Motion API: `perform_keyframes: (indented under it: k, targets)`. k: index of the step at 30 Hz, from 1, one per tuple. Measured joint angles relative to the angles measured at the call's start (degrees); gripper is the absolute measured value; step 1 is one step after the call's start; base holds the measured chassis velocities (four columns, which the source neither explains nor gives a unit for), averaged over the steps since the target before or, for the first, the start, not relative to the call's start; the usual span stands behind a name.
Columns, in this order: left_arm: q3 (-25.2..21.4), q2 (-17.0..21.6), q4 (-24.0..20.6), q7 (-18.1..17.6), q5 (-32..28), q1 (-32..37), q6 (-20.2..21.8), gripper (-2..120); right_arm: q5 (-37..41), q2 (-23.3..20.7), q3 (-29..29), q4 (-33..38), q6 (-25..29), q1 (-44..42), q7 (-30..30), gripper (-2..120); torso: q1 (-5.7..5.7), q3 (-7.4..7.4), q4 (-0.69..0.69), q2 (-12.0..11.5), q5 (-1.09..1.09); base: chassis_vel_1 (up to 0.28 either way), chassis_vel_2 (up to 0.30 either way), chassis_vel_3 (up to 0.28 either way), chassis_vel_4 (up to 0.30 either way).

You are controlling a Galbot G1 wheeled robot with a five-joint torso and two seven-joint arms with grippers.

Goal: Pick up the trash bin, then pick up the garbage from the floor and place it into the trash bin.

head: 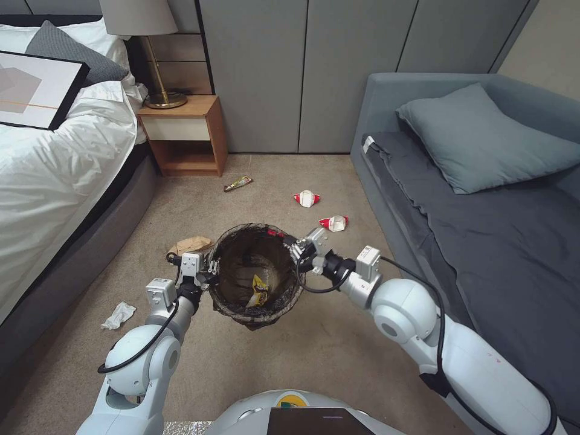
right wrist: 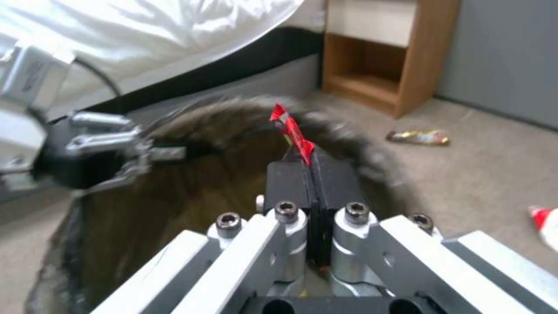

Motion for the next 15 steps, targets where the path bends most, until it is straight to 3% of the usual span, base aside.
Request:
perform_keyframes:
  k: [9,10,15]
  targets:
    - [0.84,-0.46,0.02,-0.12,0.16,0.13,0.31,7,-2.03,2.02,-5.47,-0.68,-1.34,-0.83,3.03,-2,0.00,-0.01,0.00,0.00,0.01,0.000,0.000,0.000,0.000]
    - [0.92,-0.50,0.00,-0.12,0.18,0.17,0.31,7,-2.57,2.39,-5.81,-0.68,-1.85,-1.13,3.43,6,0.00,-0.01,0.00,0.00,0.00,0.000,0.000,0.000,0.000]
    - [1.17,-0.68,-0.18,-0.10,0.19,0.27,0.31,7,-2.80,2.82,-6.29,-0.68,-2.39,-1.64,4.61,20,0.00,-0.01,0.00,0.00,0.00,0.000,0.000,0.000,0.000]
